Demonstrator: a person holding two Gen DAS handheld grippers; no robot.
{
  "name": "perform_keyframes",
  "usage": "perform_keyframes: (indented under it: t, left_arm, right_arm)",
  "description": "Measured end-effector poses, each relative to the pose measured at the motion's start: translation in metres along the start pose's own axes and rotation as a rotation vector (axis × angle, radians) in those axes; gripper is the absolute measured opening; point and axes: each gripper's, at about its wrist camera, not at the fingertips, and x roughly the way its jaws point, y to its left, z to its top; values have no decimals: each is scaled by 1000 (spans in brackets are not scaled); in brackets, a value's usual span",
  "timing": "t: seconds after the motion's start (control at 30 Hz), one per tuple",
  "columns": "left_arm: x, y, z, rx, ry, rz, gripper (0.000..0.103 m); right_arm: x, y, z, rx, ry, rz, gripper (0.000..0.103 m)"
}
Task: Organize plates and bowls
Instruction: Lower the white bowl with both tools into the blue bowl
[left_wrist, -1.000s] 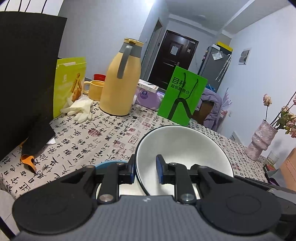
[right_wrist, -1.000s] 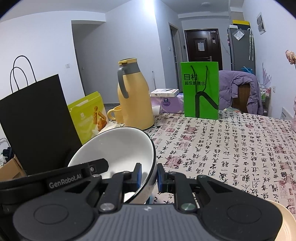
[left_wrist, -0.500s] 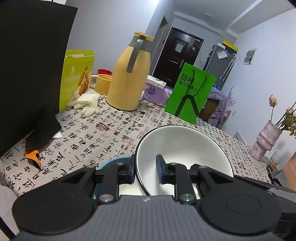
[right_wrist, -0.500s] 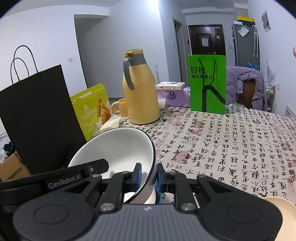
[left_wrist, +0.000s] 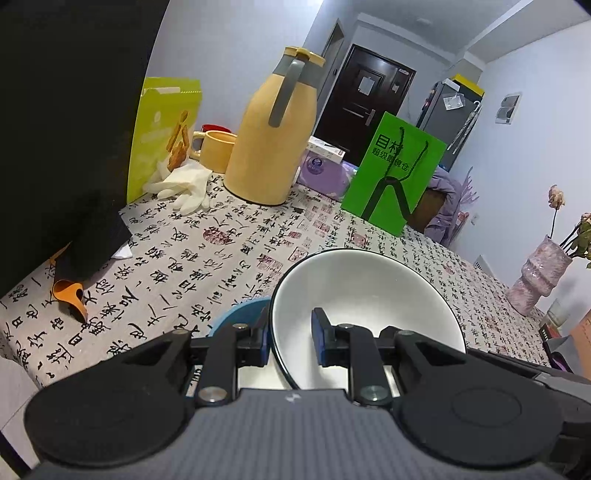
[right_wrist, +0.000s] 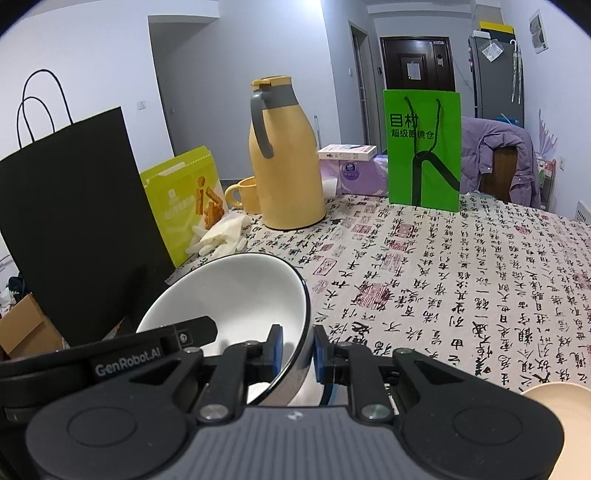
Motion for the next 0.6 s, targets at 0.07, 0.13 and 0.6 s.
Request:
perform_keyframes:
  t: [0.07,0.13,0.6]
  left_arm:
    - [2,2,-1,-3,6,2,21]
    - [5,4,-1,-7,13,3,21]
    - [20,13,-10,-10,53,19,21]
  right_arm:
    - [3,0,-1,0,7,0,17]
    - [6,0,-3,0,13,1,17]
    - [25,-2,-14,2,62,3,16]
